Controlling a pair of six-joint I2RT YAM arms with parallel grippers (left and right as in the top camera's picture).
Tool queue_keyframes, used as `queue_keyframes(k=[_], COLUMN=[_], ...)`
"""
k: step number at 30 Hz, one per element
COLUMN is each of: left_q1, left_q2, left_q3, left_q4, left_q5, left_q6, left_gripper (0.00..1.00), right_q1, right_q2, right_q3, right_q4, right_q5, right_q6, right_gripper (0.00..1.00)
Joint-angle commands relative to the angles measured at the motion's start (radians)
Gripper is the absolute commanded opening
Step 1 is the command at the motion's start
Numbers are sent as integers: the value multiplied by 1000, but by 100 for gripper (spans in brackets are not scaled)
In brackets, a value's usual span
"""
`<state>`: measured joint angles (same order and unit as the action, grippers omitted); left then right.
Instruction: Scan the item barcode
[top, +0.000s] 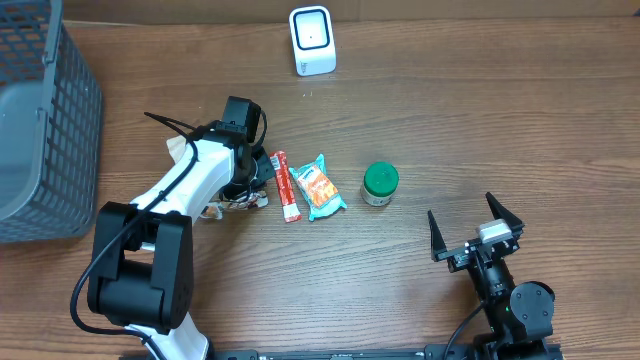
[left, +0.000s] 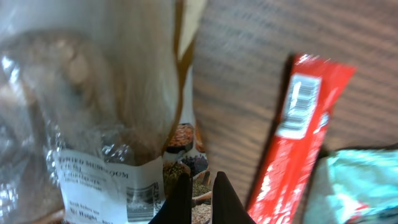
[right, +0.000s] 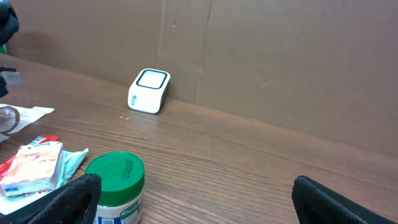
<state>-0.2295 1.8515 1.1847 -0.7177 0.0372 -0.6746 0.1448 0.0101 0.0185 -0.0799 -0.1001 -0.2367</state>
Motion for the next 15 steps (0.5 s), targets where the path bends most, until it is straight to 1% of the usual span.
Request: queue_keyframes(k=[1,7,11,15], left_q1=[-5,-5,-5,-5], left_q2=[-8,-8,-8,-8], left_q3=[-5,-4,-3,30], left_q4=[-38,-119,-191,-207], left_q5=[-25,-97,-249,-254], left_q6=[77,127,129,157], left_gripper=[4,4,4,4], right_q1=[0,0,0,0], right_q2=[-7,-7,-7,-7], right_q3=[-11,-11,-11,-11], right_q4=[5,5,5,5], right_q5=[2,2,2,2], right_q6=[0,0,0,0], right_gripper=[100,100,100,100])
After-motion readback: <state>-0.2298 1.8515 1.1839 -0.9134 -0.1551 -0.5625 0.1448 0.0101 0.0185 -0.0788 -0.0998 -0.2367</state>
